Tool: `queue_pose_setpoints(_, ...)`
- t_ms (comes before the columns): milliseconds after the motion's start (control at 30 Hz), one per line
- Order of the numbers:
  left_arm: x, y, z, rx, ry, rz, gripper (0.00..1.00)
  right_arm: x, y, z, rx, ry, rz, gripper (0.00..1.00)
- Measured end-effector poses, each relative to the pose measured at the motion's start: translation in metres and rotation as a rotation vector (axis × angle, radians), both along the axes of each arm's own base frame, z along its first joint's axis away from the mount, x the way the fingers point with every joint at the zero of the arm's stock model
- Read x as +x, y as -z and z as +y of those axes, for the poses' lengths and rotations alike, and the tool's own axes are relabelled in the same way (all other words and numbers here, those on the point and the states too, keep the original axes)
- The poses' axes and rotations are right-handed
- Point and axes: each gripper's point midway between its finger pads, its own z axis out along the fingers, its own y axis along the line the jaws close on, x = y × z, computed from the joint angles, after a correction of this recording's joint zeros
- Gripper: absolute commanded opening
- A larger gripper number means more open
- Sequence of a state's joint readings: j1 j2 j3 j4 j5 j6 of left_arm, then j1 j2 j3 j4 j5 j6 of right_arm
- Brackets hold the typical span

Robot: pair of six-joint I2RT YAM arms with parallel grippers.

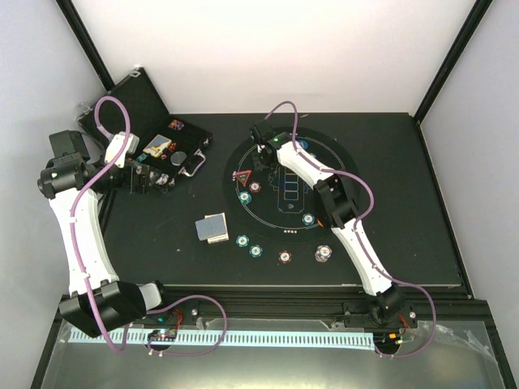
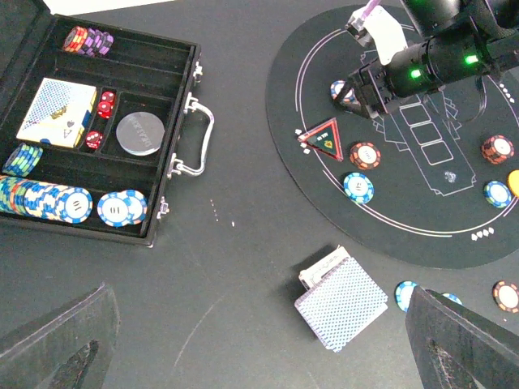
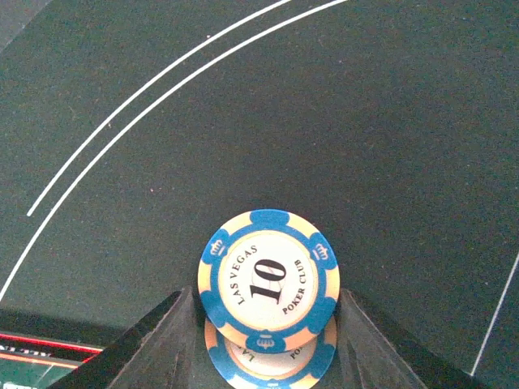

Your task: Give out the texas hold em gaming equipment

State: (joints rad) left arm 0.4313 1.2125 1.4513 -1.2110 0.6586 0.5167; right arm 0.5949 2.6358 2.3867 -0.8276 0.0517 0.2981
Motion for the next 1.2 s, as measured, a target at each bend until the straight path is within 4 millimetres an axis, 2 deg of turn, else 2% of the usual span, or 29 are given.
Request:
queue_pose_setpoints(300, 0.001, -0.001, 0.000, 0.002, 0.000, -0.004, 0.99, -0.004, 0.001, 0.005, -0.015, -0.012, -0.025, 0.41)
queue_pose_setpoints(633, 0.001, -0.001, 0.000, 0.002, 0.000, -0.004, 0.99, -0.043, -0.001, 0.043, 0.010, -0.089, 0.004, 0.39)
queue_pose_setpoints(833, 0.000, -0.001, 0.000, 0.002, 0.000, -0.006, 0.99, -0.049, -0.001, 0.042, 0.007, -0.085, 0.023, 0.56)
queue_pose_setpoints(1033, 0.000, -0.001, 0.000, 0.002, 0.000, -0.007, 0.99, -0.051, -0.008, 0.027, -0.014, -0.068, 0.050, 0.65)
queue_pose_setpoints(1133, -0.001, -0.003, -0.001, 0.005, 0.000, -0.012, 0.99, -0.049, -0.026, 0.017, -0.014, -0.058, 0.045, 0.68)
queue_pose_setpoints(1200, -0.002, -0.004, -0.001, 0.006, 0.000, -0.015, 0.99, -0.049, -0.047, 0.010, -0.005, -0.051, 0.025, 0.73)
